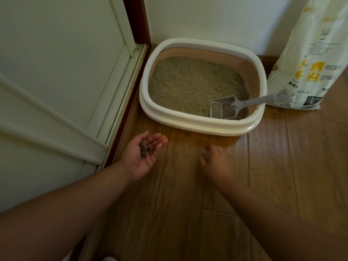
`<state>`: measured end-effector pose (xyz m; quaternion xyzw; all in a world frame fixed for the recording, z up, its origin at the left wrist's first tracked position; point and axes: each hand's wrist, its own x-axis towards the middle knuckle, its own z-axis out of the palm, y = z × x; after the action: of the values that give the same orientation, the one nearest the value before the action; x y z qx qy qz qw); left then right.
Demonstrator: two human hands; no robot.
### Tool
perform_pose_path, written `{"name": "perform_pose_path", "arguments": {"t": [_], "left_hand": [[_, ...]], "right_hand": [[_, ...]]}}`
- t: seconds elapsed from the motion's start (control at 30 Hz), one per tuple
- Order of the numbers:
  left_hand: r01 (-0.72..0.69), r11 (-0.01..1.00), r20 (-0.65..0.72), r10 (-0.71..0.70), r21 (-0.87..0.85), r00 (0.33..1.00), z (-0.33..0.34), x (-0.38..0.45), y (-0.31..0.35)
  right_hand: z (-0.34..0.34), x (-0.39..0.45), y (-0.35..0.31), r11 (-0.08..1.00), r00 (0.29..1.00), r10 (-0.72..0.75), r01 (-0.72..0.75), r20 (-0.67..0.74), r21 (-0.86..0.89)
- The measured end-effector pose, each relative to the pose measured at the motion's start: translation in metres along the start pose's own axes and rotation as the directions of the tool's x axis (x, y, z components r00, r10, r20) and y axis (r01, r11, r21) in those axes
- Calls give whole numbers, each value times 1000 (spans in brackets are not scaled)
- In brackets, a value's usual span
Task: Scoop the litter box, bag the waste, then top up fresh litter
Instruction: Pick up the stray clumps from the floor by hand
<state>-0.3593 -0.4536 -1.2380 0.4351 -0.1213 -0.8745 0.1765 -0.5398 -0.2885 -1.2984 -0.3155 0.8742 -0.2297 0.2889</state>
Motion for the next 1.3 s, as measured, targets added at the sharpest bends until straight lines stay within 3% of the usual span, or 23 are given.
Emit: {"name": "perform_pose_path", "arguments": {"t": [0.13, 0.47, 0.63, 0.83, 1.07, 1.3], "left_hand": [[18, 1000, 24, -17, -13, 1000, 10, -1, 1], [45, 999, 52, -45, 3, 998, 23, -3, 3], [50, 999, 41, -50, 3, 998, 20, -2, 3], [48, 999, 38, -48, 7, 998, 23, -2, 2], [57, 998, 36, -58, 29, 998, 33, -3, -6], [67, 995, 53, -71, 71, 996, 43, -6, -16]], "right_hand": [[6, 13, 9, 993, 998, 32, -25, 62, -112], [21, 71, -34, 902, 938, -145, 256, 314, -347], [30, 70, -41, 802, 916, -273, 385, 293, -456], [26, 43, -19, 768, 878, -366, 472, 308, -433], [16, 29, -6, 869, 929, -257, 343, 266, -357], [-24, 21, 38, 988, 991, -101, 90, -88, -123]]}}
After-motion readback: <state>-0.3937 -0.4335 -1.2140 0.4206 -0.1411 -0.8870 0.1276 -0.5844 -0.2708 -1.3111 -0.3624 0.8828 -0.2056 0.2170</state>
